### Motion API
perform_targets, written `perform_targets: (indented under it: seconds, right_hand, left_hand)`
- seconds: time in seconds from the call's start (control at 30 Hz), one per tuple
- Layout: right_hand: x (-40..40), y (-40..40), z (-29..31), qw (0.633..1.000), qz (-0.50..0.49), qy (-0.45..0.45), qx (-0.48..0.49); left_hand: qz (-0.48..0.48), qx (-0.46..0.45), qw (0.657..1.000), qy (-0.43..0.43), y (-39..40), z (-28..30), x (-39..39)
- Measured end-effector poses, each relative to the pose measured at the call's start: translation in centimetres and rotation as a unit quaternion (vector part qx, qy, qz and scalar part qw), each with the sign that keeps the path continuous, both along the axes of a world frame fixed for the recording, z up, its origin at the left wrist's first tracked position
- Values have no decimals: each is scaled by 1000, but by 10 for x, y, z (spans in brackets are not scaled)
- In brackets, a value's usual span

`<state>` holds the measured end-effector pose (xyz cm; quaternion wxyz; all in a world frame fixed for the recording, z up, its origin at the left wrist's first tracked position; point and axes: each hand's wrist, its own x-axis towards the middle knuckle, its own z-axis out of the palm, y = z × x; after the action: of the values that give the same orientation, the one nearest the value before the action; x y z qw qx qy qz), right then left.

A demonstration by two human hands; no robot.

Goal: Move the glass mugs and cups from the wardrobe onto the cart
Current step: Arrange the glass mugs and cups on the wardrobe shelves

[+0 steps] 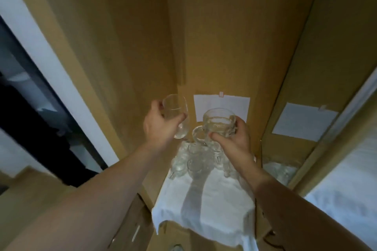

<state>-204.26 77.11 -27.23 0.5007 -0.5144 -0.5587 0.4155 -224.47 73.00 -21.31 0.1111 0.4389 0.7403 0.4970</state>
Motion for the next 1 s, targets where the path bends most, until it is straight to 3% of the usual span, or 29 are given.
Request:
perform_targets:
  seconds: [0.47, 0.7, 1.0]
  right_hand:
    - [8, -82, 117, 986, 58, 148, 50]
    - [11, -124, 141, 976, 41, 206, 54]
    - [17, -201, 149, 974, -30, 211, 76]
  left_hand:
    - [-27, 147, 983, -111, -71, 106, 23]
    - [-115, 146, 973, -139, -108, 129, 13]
    - [-184, 139, 968, -98, -158, 132, 16]
